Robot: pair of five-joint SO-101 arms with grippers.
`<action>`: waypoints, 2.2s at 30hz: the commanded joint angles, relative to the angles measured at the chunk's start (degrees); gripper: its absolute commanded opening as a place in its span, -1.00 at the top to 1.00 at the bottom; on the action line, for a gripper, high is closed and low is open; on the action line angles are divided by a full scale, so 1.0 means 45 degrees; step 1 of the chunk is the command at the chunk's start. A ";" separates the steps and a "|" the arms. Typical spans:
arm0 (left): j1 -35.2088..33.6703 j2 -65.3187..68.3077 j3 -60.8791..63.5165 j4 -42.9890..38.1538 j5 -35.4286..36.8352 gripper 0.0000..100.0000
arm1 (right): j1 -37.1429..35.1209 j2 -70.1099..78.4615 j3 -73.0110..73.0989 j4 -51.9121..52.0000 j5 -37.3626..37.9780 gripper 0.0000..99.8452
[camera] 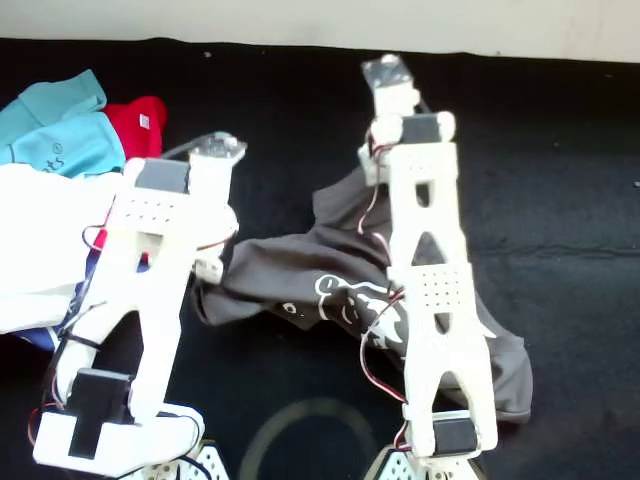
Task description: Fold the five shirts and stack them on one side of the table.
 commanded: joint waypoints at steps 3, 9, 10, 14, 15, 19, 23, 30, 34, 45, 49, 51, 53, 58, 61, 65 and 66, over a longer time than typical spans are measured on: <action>0.0049 -0.0440 -0.2803 0.0215 -0.0059 0.98 | 0.1026 -0.3311 -0.1475 0.0733 0.0137 0.99; 0.0049 -0.0518 -0.6007 0.0977 -0.0059 0.98 | 0.2198 -0.6789 -0.1377 0.0752 0.0137 0.99; 0.0049 -0.0537 -0.6691 0.1114 -0.0059 0.98 | 0.2393 -0.7473 -0.1377 0.0752 0.0137 0.99; 0.0049 -0.0537 -0.9446 0.1661 -0.0078 0.98 | 0.2921 -1.0012 -0.1377 0.0733 0.0176 0.99; 0.0049 -0.0537 -1.0032 0.1758 -0.0078 0.98 | 0.2999 -1.0559 -0.1377 0.0733 0.0195 0.99; 0.0049 -0.0557 -1.1556 0.2012 -0.0078 0.98 | 0.3038 -1.2532 -0.1377 0.0733 0.0215 0.99; 0.0068 -0.0635 -1.2161 0.2071 -0.0078 0.98 | 0.3038 -1.4095 -0.1358 0.0733 0.0234 0.99; 0.0029 -0.2784 -1.2239 0.2071 -0.0078 0.98 | 0.3311 -1.6107 -0.1358 0.0694 0.0957 0.99; 0.0029 -0.3897 -1.2239 0.2051 -0.0703 0.98 | 0.3409 -1.6674 -0.1377 0.0283 0.1602 0.99; 0.0107 -0.4171 -1.0422 0.1993 -0.1094 0.98 | 0.3839 -1.6733 0.0752 -0.2335 0.1582 0.99; 0.0049 -0.4269 -0.9954 0.2071 -0.1094 0.98 | 0.3839 -1.6811 0.1280 -0.3292 0.1582 0.99; 0.0049 -0.4620 -0.9934 0.2071 -0.1094 0.98 | 0.3839 -1.6908 0.1280 -0.3409 0.1621 0.99; 0.0049 -0.5187 -0.9895 0.2071 -0.1094 0.98 | 0.3839 -1.7319 0.1358 -0.3272 0.1602 0.99; 0.0010 -0.6847 -0.9895 0.2071 -0.1153 0.98 | 0.3800 -1.8686 0.1397 -0.3253 0.1602 0.99; 0.0010 -0.7707 -0.9895 0.2071 -0.1153 0.98 | 0.3800 -1.9331 0.1416 -0.3253 0.1602 0.99; -0.0205 -0.8527 -0.9915 0.2071 -0.1153 0.98 | 0.3839 -1.9937 0.1416 -0.3253 0.1602 0.99; -0.0498 -0.8703 -0.9934 0.2051 -0.1153 0.98 | 0.3839 -2.0093 0.1416 -0.3253 0.1602 0.99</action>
